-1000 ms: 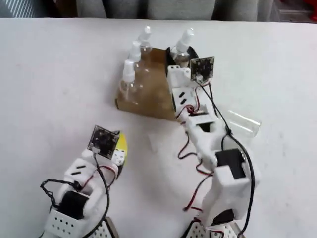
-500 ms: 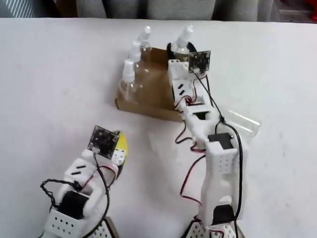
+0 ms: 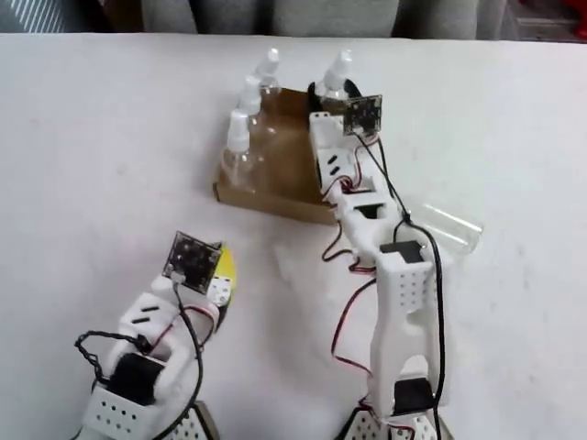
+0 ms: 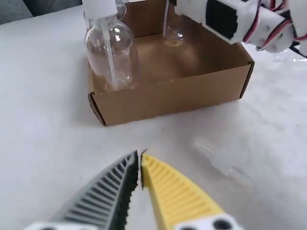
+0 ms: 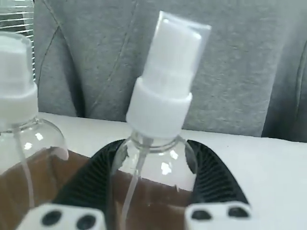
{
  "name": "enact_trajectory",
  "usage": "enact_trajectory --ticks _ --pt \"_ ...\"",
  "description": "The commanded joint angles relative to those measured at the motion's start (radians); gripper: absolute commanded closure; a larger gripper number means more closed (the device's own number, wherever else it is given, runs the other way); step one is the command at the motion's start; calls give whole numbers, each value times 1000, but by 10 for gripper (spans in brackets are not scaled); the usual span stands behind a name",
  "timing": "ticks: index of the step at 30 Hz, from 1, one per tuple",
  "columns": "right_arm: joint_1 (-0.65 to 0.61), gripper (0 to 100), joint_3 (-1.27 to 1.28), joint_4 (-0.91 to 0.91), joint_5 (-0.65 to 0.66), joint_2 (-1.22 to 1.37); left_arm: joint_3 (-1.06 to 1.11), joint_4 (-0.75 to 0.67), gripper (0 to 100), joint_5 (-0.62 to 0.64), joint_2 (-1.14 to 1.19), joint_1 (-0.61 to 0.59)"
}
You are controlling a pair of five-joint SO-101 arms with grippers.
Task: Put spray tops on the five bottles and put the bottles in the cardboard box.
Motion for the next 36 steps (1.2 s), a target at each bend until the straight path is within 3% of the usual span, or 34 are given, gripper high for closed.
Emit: enact_trajectory --ticks 1,14,19,32,36 --pt "2 982 -49 -18 43 -1 -3 5 977 -9 -12 -8" --pt "2 982 -49 38 40 12 -3 5 977 -9 -12 -8" --pt "2 981 -51 84 -38 1 -3 5 977 -9 -12 -8" --pt "-8 973 -49 87 15 8 -3 5 977 -9 -12 -8" --pt "-8 861 -43 87 11 2 -3 5 977 -9 -12 -8"
